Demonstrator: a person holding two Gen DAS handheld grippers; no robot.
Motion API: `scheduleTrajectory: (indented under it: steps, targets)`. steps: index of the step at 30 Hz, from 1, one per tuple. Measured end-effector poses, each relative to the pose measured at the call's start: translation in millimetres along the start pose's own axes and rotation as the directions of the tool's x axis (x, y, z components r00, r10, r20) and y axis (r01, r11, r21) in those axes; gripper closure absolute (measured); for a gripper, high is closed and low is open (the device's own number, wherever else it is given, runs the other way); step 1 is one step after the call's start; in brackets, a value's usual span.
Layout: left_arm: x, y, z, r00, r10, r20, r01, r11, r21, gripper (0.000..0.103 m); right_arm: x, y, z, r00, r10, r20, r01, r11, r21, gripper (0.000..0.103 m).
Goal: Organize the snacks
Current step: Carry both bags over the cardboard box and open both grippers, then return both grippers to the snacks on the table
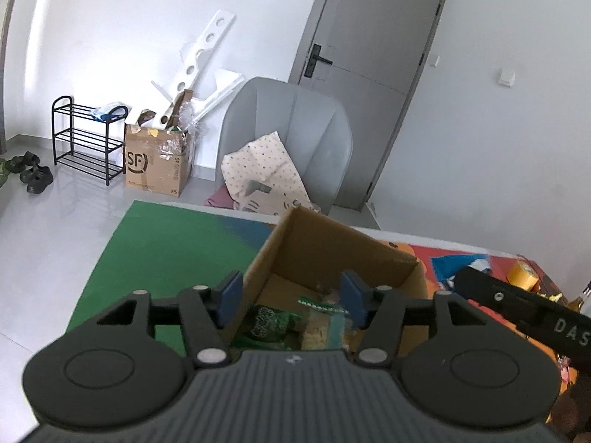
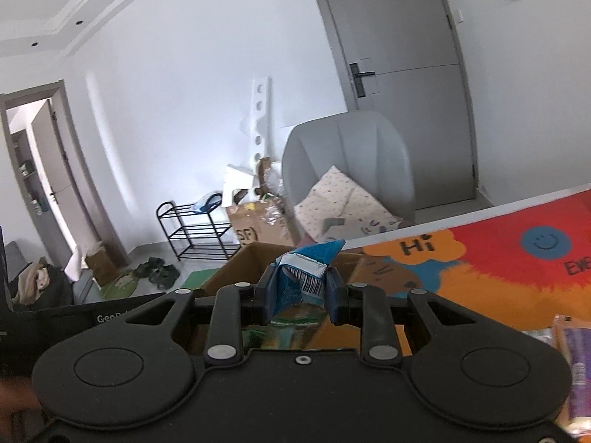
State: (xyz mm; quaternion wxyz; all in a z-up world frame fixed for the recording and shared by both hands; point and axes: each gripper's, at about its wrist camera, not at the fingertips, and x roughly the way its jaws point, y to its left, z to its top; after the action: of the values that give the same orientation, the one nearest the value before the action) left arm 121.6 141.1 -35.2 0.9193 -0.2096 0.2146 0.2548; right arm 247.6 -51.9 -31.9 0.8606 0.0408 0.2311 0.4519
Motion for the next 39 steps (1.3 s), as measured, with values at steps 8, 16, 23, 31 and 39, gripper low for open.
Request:
scheduleTrajectory:
  steps: [8, 16, 23, 31, 39]
  targets:
    - [-7.5, -5.3, -2.0, 1.000, 0.009, -0.001, -0.009, 0.999, 0.031, 0.019, 7.2, 3.3, -2.9, 1.000, -0.011, -0.024, 0.012, 0.999, 0.037, 0.052]
    - [-8.8, -18.1, -13.1, 0.999, -0.025, -0.029, 0.028, 0.996, 0.082, 0.010, -12.7, -15.7, -16.2, 0.995, -0.088, -0.042, 0.091, 0.992, 0.088, 0.038]
    - [-6.5, -35.2, -20.6, 0.998, -0.057, -0.039, 0.061, 0.992, 0.113, 0.007, -28.9, -35.4, -22.2, 0.987, -0.153, -0.048, 0.158, 0.980, 0.120, 0.027]
    - [-11.8, -63.7, -27.8, 0.995, -0.091, -0.048, 0.097, 0.985, 0.140, 0.007, -54.6, -51.4, -26.7, 0.982, -0.186, -0.042, 0.190, 0.972, 0.141, 0.016]
    - [-16.6, -93.7, -40.3, 0.988, -0.142, -0.062, 0.151, 0.972, 0.183, 0.007, -82.2, -74.8, -31.6, 0.974, -0.226, -0.030, 0.228, 0.957, 0.177, 0.011]
